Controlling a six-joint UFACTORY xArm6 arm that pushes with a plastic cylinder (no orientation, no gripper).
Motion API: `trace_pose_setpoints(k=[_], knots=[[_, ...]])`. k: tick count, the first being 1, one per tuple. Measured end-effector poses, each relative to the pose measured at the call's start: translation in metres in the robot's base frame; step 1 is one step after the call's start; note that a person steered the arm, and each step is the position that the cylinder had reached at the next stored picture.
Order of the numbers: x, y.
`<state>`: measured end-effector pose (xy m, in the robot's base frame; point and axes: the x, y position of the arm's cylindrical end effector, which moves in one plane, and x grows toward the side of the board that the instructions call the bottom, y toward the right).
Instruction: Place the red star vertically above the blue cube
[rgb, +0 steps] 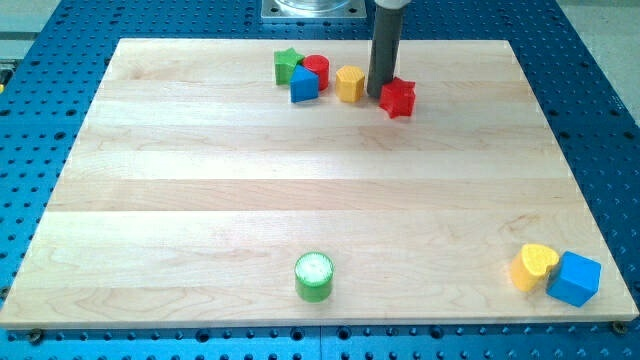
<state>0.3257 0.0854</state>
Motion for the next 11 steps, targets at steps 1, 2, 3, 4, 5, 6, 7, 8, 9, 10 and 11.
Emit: trace_pose_setpoints(k=[1, 2, 3, 4, 5, 6, 7, 8, 9, 10, 11], knots=[[0.043, 0.023], [0.044, 0.069], [0.043, 0.122], [0.002, 0.144], [-0.043, 0.158], [0.008, 0.178], [0.079, 0.194], [0.097, 0.183], [0.081, 0.182], [0.044, 0.181], [0.063, 0.172]])
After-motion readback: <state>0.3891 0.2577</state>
